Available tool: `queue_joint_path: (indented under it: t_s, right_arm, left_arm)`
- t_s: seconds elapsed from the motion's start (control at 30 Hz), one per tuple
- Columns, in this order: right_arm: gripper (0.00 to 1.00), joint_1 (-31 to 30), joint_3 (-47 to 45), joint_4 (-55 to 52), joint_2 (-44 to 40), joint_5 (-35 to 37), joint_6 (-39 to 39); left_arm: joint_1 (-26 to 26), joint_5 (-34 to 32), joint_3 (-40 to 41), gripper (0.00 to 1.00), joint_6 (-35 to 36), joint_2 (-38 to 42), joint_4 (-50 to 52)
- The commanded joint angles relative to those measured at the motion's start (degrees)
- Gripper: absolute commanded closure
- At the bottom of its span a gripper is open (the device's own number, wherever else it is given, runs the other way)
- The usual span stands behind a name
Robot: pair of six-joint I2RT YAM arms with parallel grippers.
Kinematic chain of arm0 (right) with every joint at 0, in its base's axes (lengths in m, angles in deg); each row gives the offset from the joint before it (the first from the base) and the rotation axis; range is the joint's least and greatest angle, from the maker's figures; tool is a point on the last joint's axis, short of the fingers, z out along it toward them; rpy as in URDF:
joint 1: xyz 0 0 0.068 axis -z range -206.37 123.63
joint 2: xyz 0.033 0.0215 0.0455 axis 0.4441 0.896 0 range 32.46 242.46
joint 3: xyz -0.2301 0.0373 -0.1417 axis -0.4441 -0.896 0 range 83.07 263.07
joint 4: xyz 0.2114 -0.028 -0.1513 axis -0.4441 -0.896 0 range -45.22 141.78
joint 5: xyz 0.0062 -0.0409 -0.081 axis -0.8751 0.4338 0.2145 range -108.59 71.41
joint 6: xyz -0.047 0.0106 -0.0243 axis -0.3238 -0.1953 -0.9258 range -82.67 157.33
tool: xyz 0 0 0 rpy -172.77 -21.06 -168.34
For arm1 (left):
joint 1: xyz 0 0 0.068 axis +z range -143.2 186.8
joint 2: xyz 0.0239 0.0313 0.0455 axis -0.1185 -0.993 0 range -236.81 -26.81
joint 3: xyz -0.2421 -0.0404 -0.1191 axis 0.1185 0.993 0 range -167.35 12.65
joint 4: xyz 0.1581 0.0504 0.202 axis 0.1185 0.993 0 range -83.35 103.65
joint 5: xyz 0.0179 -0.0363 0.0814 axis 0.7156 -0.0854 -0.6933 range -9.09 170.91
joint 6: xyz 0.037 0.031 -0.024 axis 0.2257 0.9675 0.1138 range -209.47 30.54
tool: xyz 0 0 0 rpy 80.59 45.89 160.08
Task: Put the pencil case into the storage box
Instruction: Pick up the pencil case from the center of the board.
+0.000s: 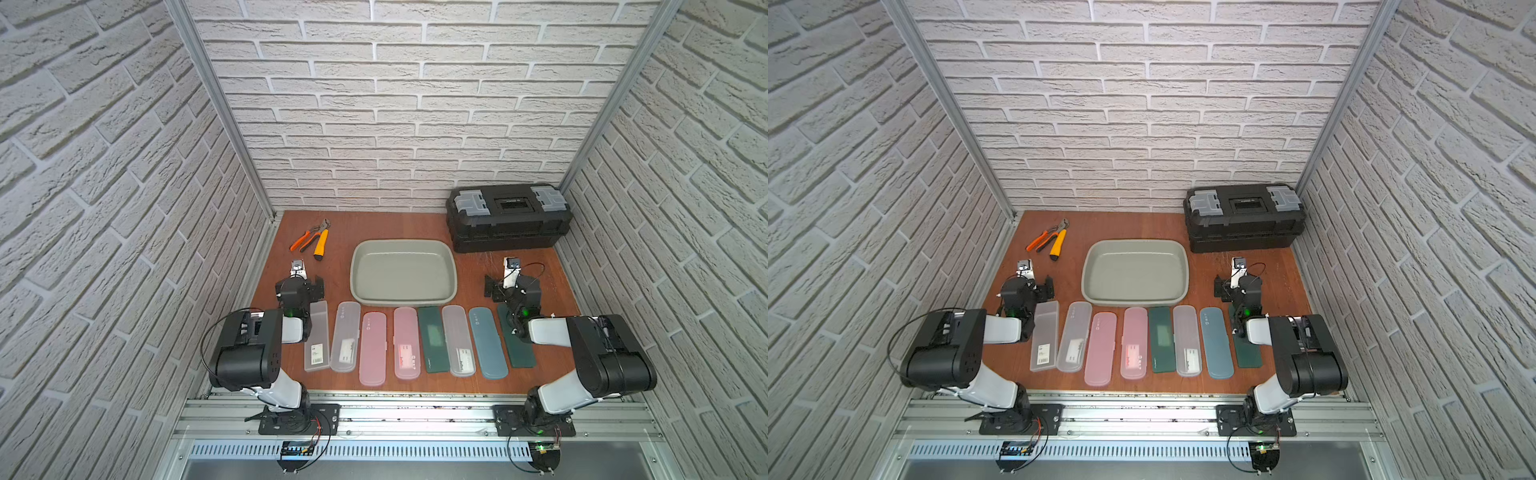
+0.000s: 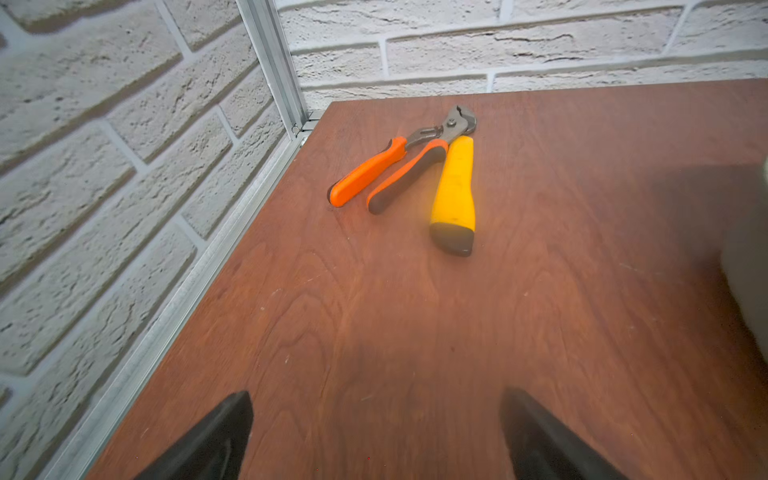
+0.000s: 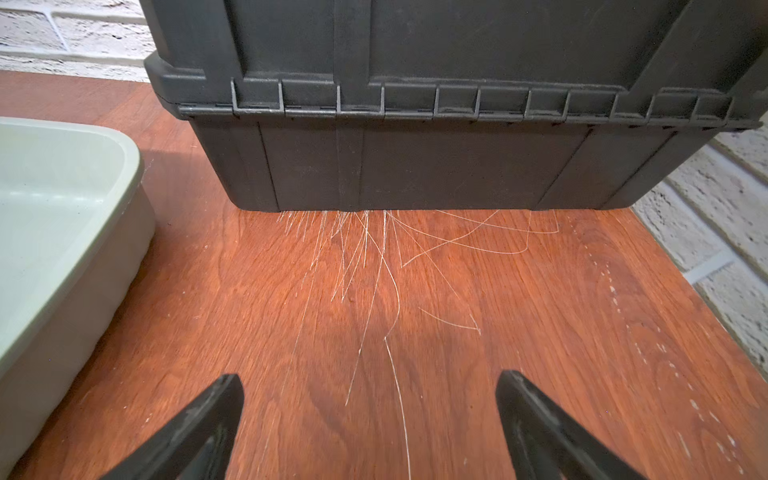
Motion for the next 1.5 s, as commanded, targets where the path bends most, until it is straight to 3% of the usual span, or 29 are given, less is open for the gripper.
queue_joint_path:
  t_s: [0.0, 0.7, 1.03, 1.07, 1.13, 1.23, 1.37, 1.43, 1.47]
  right_arm:
    - [0.01, -0.1, -0.5, 1.4, -1.6, -0.4, -0.3]
    - [0.01, -0.1, -0.6, 1.4, -1.6, -0.4, -0.4]
    - [0.01, 0.0, -0.7, 1.5, -1.6, -0.5, -0.3]
    - [0.01, 0.2, -0.5, 1.3, -1.5, -1.0, -0.3]
    - [0.01, 0.6, -0.5, 1.2, -1.6, -1.6, 0.0]
    - [0.01, 0.6, -0.4, 1.0, -1.5, -1.6, -0.1]
    - [0.01, 0.6, -0.6, 1.3, -1.7, -1.6, -0.1]
    - [0.00, 0.6, -0.3, 2.1, -1.9, -1.1, 0.0]
    - [0.01, 0.5, 1.6, -2.7, -4.1, 0.4, 0.5]
  left_arm:
    - [0.3, 0.5, 0.7, 0.02, 0.5, 1.2, -1.4]
    - [0.3, 0.3, 0.8, 0.02, 0.6, 1.3, -1.7]
    - [-1.7, -3.6, -0.1, 0.02, 1.7, 3.4, 1.2]
    - [-2.8, -6.7, -1.3, 0.02, 2.0, 4.7, 4.2]
    - [-4.8, -15.2, -8.3, 0.01, 0.8, 8.2, 20.2]
    - [-5.4, -18.7, -15.9, 0.02, -3.4, 10.6, 33.1]
    - [-5.7, -18.1, -19.8, 0.02, -11.3, 14.0, 40.9]
    - [-5.7, -15.1, -23.6, 0.02, -15.1, 15.5, 48.8]
    - [-5.8, -12.7, -25.7, 0.02, -16.5, 16.3, 52.6]
